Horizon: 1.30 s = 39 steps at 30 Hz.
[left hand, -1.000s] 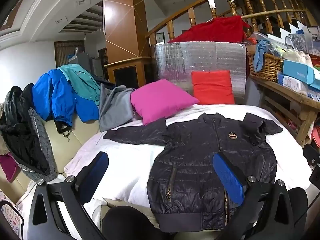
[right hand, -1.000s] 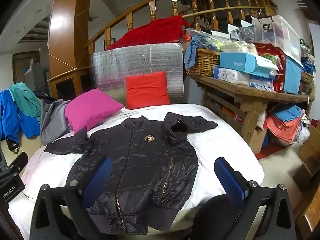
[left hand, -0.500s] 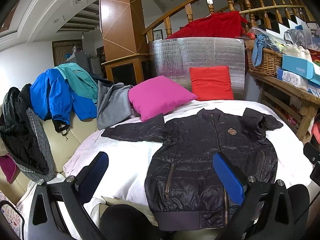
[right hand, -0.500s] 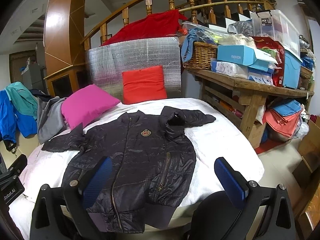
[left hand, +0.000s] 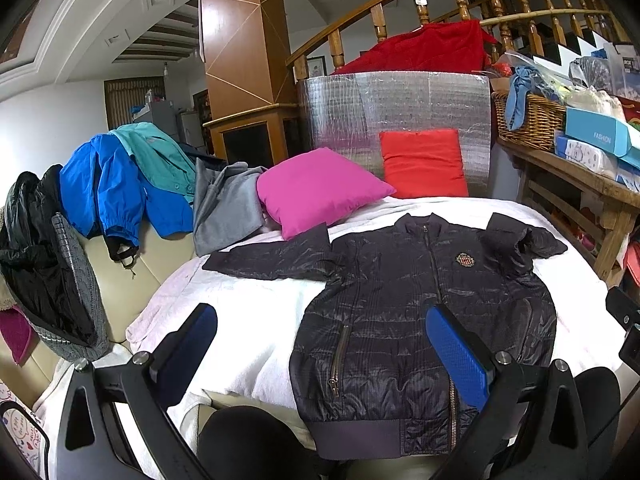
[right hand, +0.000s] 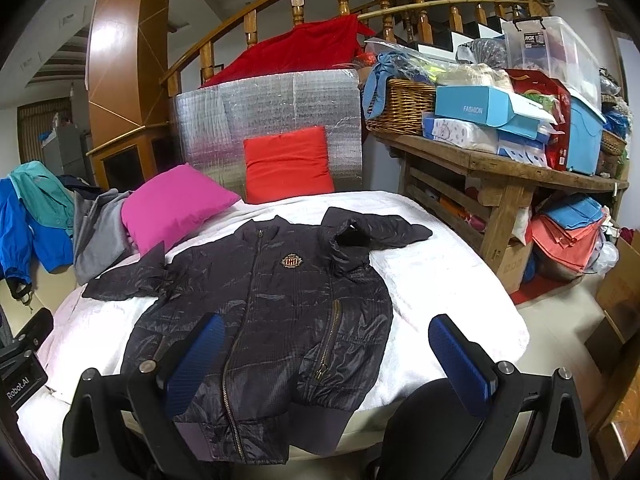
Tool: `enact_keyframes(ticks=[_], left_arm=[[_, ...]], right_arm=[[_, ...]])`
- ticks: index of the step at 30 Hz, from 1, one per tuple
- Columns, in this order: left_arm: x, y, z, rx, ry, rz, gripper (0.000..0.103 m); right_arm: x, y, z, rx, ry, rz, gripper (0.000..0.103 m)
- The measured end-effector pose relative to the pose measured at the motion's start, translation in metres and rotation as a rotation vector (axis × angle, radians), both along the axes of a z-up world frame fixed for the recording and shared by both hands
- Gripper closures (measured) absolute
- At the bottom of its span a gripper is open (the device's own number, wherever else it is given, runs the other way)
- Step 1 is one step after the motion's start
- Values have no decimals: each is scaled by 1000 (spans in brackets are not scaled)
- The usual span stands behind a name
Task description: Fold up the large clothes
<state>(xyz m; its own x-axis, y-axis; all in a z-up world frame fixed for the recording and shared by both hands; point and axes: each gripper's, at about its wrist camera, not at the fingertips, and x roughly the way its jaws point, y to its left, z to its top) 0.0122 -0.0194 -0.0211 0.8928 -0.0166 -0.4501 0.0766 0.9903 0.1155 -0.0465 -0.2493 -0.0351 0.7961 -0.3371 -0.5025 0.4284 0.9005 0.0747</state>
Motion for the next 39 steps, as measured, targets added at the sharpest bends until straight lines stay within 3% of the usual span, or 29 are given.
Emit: enact_keyframes(ticks=[39], left_arm=[[16,-3,-13,-6,43,15,0]], right_arm=[[15,-5,-13,4,47,1,0]])
